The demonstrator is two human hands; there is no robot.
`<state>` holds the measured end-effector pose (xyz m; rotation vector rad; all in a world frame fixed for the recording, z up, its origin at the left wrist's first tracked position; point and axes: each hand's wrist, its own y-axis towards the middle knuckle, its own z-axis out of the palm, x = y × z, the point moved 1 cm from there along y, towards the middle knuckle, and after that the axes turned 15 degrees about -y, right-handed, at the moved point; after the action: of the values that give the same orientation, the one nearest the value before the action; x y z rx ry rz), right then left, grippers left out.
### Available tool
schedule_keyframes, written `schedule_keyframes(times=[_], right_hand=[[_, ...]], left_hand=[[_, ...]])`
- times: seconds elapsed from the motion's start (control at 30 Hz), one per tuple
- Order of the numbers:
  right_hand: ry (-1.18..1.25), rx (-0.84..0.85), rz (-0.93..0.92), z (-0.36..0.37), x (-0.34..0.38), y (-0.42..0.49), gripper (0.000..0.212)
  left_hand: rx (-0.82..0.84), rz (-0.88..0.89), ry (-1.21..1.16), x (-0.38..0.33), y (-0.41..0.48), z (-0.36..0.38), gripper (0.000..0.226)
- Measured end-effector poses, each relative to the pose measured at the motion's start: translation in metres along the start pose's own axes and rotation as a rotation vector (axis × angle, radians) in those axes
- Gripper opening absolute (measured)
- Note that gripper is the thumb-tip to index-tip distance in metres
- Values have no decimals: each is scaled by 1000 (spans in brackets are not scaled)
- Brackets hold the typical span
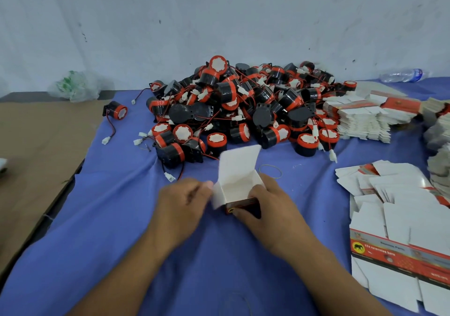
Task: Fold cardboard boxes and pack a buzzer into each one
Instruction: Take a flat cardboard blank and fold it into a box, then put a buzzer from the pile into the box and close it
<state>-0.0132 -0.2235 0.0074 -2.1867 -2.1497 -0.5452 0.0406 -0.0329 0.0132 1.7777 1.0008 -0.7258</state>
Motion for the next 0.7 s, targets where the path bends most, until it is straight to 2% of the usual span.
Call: schedule_keyframes(times=[0.07, 0.1, 0.17, 0.23, 0.37, 0.53, 0.6, 0.7], right_hand=[[33, 2, -66, 1, 1, 1, 33], [35, 10, -91, 3, 2, 0, 33], [8, 49, -103, 10, 5, -2, 36], [-28, 53, -109, 13, 8, -4, 42], [30, -70, -85, 5, 15, -6, 61], [222, -299, 48, -7, 16, -3, 46], [282, -349, 72, -8, 16, -2, 44], [355, -438, 62, -12, 17, -3, 39]], left_hand=[[-186, 4, 116, 12, 10, -17, 8], [-193, -31, 208, 19, 16, -26, 21], [-51, -155, 397, 36, 22, -36, 37], [50, -234, 554, 42, 22, -36, 32], [-14, -247, 631, 32, 24, -41, 12], [-18, -362, 851, 33, 16, -45, 7], [-117, -349, 701, 31, 15, -47, 6], [-354, -298, 205, 16, 20, -54, 13]])
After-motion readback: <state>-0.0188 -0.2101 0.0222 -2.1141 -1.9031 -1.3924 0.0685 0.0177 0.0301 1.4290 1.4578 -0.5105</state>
